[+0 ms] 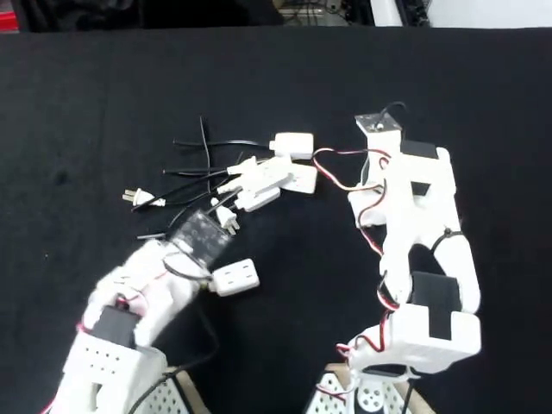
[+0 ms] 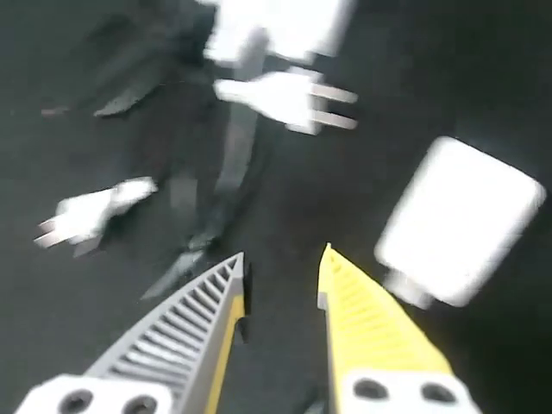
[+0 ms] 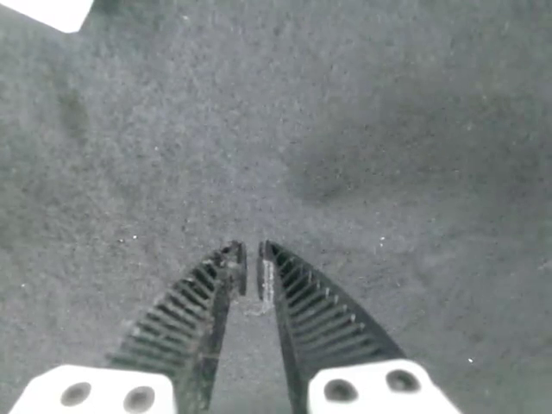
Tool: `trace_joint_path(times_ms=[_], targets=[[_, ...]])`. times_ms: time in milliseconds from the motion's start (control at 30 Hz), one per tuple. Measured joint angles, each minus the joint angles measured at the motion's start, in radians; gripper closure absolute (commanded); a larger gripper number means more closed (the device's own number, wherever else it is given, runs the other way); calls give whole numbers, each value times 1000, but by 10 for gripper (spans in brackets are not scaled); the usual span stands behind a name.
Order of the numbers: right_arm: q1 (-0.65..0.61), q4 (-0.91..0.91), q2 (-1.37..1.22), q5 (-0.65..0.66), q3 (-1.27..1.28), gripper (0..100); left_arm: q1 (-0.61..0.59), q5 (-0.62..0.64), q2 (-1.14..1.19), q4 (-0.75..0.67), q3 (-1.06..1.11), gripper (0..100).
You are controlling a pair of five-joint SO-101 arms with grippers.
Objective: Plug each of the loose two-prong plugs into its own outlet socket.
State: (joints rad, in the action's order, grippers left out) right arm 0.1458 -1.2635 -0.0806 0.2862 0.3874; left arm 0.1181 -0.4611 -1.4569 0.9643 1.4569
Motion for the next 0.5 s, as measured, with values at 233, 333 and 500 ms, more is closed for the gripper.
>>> trace_joint_path(times_ms=[233,333,500], targets=[[-110,0,0,-2,0,952,-382,161,0,61,-114,855],[-241,2,0,-2,-28,952,-539,190,0,66,-114,855],[-405,0,0,133,-144,952,-652,135,0,66,-77,855]])
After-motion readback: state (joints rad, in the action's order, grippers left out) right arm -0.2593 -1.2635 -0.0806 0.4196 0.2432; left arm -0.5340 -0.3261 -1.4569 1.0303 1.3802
